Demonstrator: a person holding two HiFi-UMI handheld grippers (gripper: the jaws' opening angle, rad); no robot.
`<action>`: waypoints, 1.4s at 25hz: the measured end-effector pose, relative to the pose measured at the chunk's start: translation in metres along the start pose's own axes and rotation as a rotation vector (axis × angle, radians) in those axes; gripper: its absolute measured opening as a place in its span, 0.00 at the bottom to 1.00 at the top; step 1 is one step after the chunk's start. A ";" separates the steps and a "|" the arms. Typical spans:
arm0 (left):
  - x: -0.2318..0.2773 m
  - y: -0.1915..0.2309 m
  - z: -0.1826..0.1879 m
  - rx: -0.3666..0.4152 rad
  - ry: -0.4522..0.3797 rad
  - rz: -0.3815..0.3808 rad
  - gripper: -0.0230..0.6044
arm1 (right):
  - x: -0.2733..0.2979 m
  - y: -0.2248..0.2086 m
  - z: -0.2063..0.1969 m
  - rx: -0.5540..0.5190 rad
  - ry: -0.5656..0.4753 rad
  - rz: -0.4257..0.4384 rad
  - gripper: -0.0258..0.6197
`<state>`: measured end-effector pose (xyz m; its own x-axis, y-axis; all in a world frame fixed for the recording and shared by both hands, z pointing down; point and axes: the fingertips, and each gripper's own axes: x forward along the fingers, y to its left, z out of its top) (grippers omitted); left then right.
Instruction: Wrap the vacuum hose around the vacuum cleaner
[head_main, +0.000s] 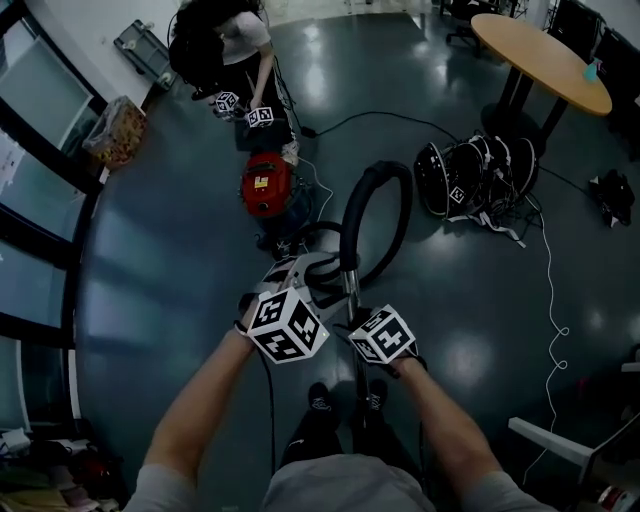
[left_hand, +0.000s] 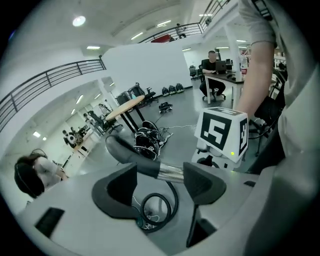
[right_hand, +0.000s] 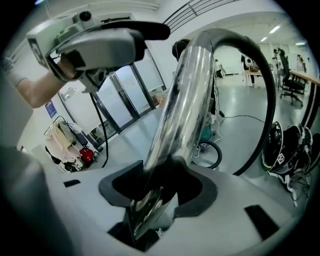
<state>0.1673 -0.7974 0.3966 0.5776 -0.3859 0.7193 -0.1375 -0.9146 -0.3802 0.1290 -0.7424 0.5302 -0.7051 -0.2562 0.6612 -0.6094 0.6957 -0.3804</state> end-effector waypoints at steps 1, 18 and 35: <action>0.002 0.003 0.006 0.029 -0.001 0.002 0.50 | -0.001 0.001 -0.003 -0.007 0.010 0.006 0.33; 0.040 0.033 0.008 0.337 0.032 -0.186 0.50 | 0.010 -0.014 -0.005 -0.259 0.264 0.030 0.33; 0.046 0.083 -0.119 0.133 0.102 -0.351 0.50 | 0.078 -0.027 0.043 -0.437 0.444 0.100 0.33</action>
<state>0.0868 -0.9050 0.4669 0.4870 -0.0682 0.8708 0.1635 -0.9722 -0.1675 0.0745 -0.8104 0.5643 -0.4759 0.0625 0.8773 -0.2772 0.9360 -0.2171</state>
